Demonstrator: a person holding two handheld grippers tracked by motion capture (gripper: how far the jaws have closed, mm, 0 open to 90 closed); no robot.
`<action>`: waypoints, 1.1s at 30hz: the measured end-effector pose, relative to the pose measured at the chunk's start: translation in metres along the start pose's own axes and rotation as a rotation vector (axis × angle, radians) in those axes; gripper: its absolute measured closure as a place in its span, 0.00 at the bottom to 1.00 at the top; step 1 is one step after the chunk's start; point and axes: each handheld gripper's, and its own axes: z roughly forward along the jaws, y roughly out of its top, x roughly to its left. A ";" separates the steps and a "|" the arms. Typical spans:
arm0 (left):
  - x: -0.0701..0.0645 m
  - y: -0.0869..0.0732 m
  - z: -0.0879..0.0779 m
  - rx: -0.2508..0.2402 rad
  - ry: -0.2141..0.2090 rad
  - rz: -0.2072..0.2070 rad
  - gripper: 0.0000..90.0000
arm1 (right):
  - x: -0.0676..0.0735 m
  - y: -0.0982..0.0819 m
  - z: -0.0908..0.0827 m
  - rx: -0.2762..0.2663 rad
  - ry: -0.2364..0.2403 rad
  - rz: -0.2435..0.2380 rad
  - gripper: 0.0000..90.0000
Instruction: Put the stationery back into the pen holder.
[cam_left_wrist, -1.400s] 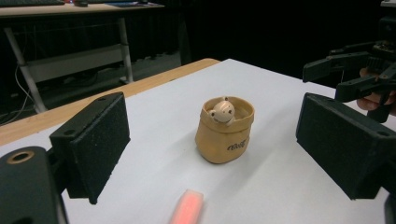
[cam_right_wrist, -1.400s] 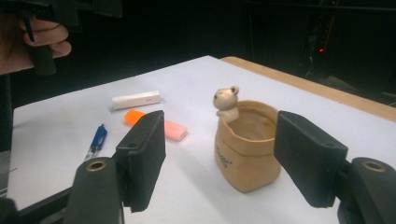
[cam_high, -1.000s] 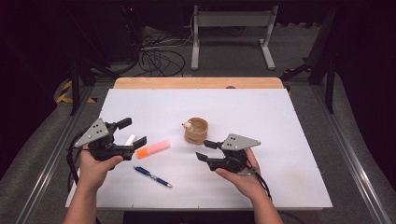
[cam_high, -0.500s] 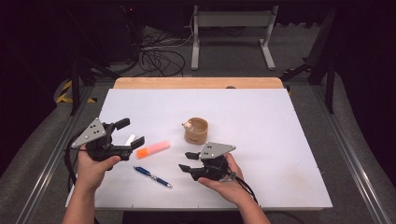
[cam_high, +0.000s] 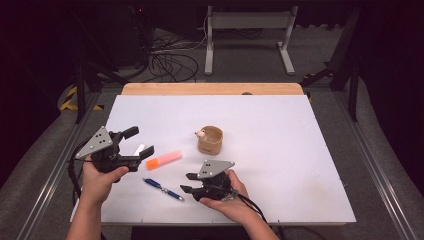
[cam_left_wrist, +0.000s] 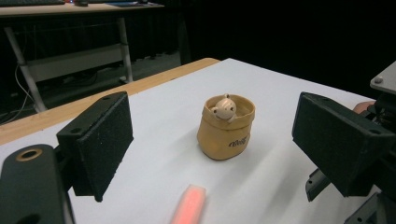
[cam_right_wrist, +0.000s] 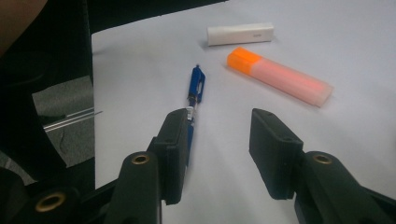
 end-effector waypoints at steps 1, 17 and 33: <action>0.000 0.000 0.000 -0.001 0.001 0.000 0.15 | 0.001 0.000 0.001 0.003 0.003 0.000 0.65; 0.002 0.000 -0.003 -0.001 0.002 -0.006 0.15 | 0.013 0.008 0.028 0.081 0.024 -0.013 0.68; 0.003 0.000 -0.004 0.002 -0.005 -0.009 0.16 | 0.017 0.009 0.047 0.145 0.045 -0.011 0.69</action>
